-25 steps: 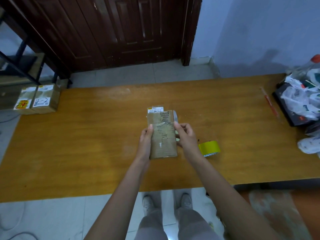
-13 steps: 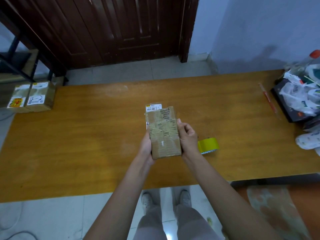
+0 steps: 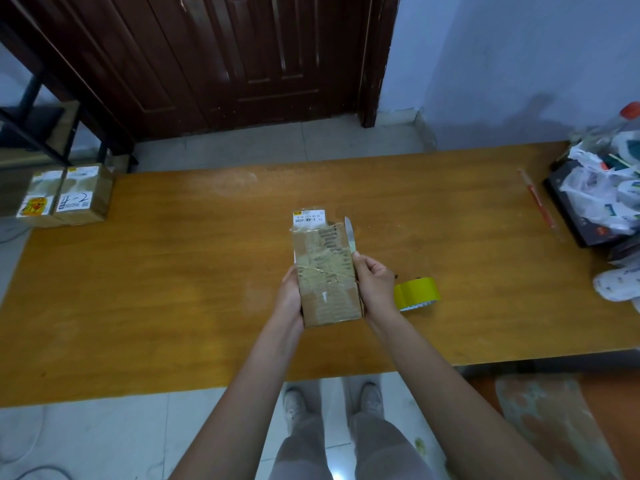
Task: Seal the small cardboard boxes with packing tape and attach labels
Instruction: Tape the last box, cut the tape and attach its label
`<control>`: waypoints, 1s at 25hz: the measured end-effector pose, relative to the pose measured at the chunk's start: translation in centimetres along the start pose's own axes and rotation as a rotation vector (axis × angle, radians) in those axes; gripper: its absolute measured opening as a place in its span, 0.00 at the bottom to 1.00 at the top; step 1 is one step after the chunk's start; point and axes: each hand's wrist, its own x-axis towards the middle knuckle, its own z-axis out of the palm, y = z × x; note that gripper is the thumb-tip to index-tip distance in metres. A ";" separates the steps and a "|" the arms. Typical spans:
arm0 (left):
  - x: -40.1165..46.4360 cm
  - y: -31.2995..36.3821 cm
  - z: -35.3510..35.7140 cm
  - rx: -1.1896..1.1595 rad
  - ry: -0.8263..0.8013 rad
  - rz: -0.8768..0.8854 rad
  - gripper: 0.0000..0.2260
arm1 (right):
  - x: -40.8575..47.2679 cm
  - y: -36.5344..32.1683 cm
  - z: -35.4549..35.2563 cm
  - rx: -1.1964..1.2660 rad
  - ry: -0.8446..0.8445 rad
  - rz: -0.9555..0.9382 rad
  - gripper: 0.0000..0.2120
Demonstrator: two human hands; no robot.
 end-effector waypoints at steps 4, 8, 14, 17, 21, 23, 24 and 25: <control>0.2 0.5 0.2 0.008 0.016 0.014 0.15 | 0.1 -1.1 -1.0 -0.100 -0.025 -0.075 0.13; 0.1 0.5 1.0 -0.029 0.008 -0.014 0.21 | -0.2 -1.7 -0.5 -0.107 -0.238 -0.016 0.20; -0.4 0.2 1.0 0.053 -0.034 0.119 0.22 | -0.9 -0.7 0.0 -0.057 -0.181 -0.045 0.16; -0.4 -0.2 0.7 0.061 0.016 0.143 0.21 | -1.4 -0.3 0.0 -0.136 -0.172 -0.097 0.16; -0.3 0.0 0.9 0.054 0.088 0.078 0.21 | -1.9 -0.5 -0.1 -0.129 -0.164 -0.060 0.19; -0.4 0.2 0.8 0.085 0.084 0.095 0.23 | -1.7 -0.7 -0.4 -0.058 -0.138 0.046 0.20; -0.5 0.4 0.5 0.088 0.063 0.098 0.25 | -1.5 -0.8 -0.6 -0.014 -0.131 0.078 0.19; -0.7 0.6 0.4 0.098 0.038 0.107 0.28 | -1.3 -0.9 -1.0 0.015 -0.135 0.079 0.18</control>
